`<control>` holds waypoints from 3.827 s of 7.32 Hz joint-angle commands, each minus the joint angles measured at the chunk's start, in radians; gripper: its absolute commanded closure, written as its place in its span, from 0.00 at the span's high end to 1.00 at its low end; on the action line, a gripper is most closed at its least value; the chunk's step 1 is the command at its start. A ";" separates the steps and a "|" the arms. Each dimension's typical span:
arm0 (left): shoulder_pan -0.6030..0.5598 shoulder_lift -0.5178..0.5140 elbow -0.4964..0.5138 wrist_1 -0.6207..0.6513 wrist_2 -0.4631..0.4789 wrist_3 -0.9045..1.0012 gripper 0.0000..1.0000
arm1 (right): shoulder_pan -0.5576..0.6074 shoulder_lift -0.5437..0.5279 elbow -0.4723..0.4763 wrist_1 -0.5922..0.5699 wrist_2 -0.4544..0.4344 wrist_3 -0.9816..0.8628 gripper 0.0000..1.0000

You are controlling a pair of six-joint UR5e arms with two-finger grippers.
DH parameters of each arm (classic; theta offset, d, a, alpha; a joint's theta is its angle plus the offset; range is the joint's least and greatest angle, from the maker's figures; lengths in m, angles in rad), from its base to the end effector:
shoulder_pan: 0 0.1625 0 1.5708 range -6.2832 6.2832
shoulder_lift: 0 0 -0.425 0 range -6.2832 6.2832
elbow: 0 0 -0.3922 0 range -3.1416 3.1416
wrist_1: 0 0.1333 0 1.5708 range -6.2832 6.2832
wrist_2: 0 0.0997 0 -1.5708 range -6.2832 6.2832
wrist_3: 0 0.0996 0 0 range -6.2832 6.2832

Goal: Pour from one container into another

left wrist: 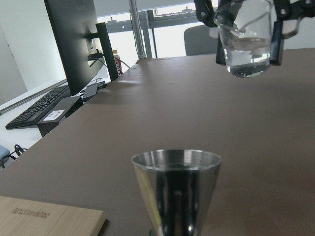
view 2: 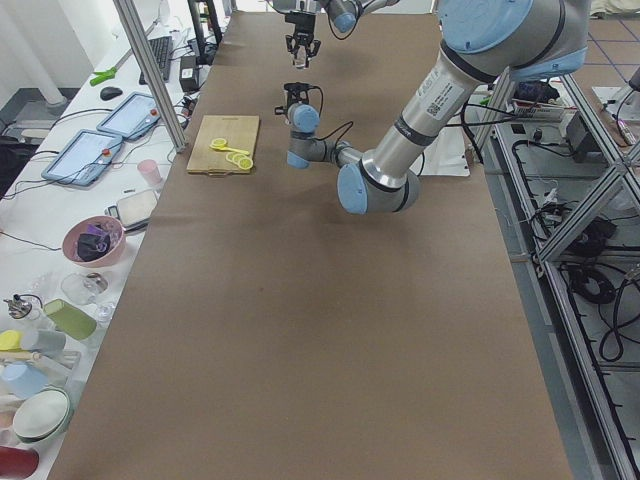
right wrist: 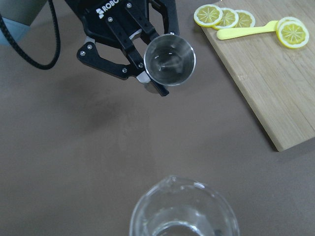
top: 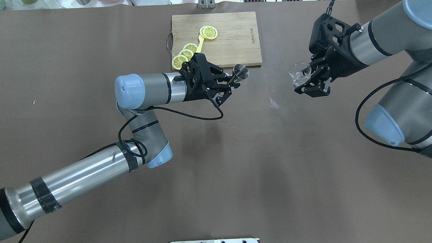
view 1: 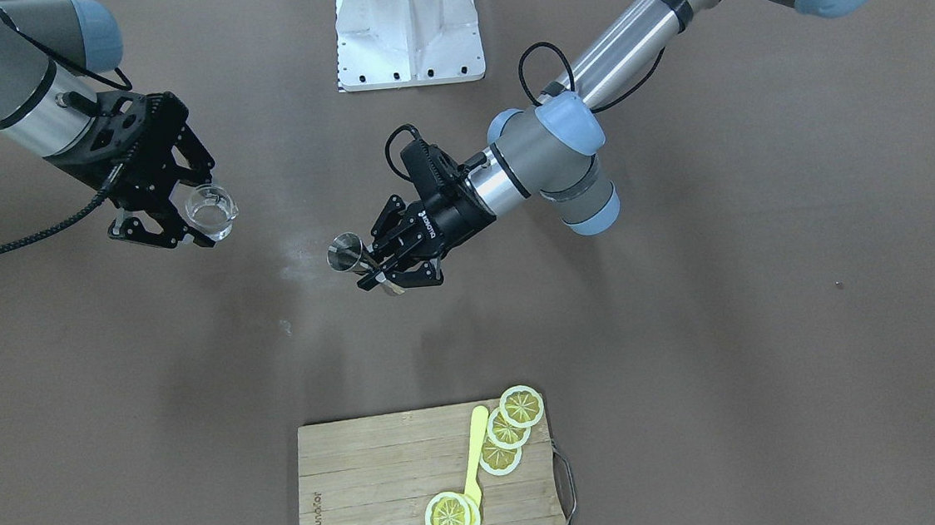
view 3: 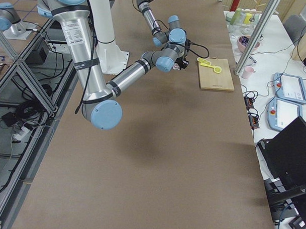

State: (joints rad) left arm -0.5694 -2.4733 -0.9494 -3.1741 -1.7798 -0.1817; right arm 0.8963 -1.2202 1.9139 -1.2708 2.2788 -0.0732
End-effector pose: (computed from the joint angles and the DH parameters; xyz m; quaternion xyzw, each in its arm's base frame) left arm 0.5897 -0.5112 0.1922 0.6335 0.4995 0.3104 0.5027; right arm -0.2995 -0.4843 0.2686 0.3368 -0.4235 -0.4550 0.7073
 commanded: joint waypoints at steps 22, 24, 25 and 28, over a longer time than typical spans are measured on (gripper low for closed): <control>0.049 -0.039 0.011 0.006 0.056 0.002 0.00 | -0.076 0.360 -0.090 -0.712 -0.128 -0.217 0.00; 0.054 -0.039 0.011 0.006 0.057 0.002 0.00 | -0.077 0.372 -0.104 -0.737 -0.137 -0.223 0.00; 0.054 -0.039 0.011 0.006 0.057 0.002 0.00 | -0.076 0.399 -0.122 -0.766 -0.146 -0.243 0.00; 0.056 -0.039 0.009 0.006 0.057 0.004 0.00 | -0.077 0.432 -0.147 -0.838 -0.165 -0.269 0.00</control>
State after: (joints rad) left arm -0.5150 -2.5127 -0.9400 -3.1677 -1.7227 -0.1781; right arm 0.8200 -0.7942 1.7713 -2.0828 2.1222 -0.3352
